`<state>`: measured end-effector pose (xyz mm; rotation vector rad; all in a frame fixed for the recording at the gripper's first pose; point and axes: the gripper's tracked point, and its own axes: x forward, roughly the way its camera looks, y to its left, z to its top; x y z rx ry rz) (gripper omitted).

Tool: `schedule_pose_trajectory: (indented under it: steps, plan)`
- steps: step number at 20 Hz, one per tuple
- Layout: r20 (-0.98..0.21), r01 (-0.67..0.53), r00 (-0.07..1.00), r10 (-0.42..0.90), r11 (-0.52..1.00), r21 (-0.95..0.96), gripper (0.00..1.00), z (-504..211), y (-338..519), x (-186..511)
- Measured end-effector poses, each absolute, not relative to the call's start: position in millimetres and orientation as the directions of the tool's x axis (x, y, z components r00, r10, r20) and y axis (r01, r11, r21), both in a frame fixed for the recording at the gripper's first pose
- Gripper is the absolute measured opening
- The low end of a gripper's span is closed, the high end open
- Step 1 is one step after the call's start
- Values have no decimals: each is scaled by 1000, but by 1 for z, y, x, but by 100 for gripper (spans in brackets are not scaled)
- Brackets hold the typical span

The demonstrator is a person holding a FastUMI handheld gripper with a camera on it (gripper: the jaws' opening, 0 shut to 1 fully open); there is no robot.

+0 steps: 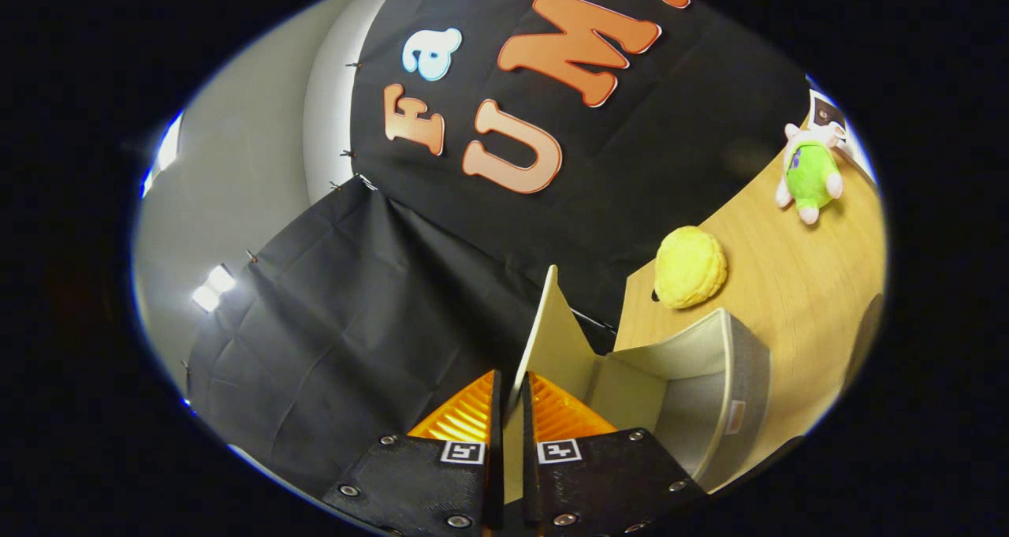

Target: Open the storage box then place both shoes into the box .Put the left shoe in first, then the right shoe, with the right side of both shoes facing outward in a uniform manner.

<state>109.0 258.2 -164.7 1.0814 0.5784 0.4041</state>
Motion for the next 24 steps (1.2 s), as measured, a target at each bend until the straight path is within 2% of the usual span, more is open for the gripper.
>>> schedule_pose_trajectory:
  steps: [5,12,14,15,16,17,19,21,24]
  plan:
    - [-249,-52,761,599,439,897,11,-158,314,130]
    - [-277,-18,758,591,444,896,13,-170,377,152]
    - [-268,-64,778,568,496,866,21,-166,385,162]
    - [-259,-86,790,555,519,850,35,-164,386,163]
    - [-249,-100,800,545,532,841,40,-161,386,164]
    - [-246,-103,800,547,529,842,51,-159,390,165]
    - [-251,-107,781,571,519,848,60,-157,396,160]
    - [-278,-115,773,571,557,823,64,-160,388,154]
    - [-422,-116,743,519,721,683,73,-197,356,134]
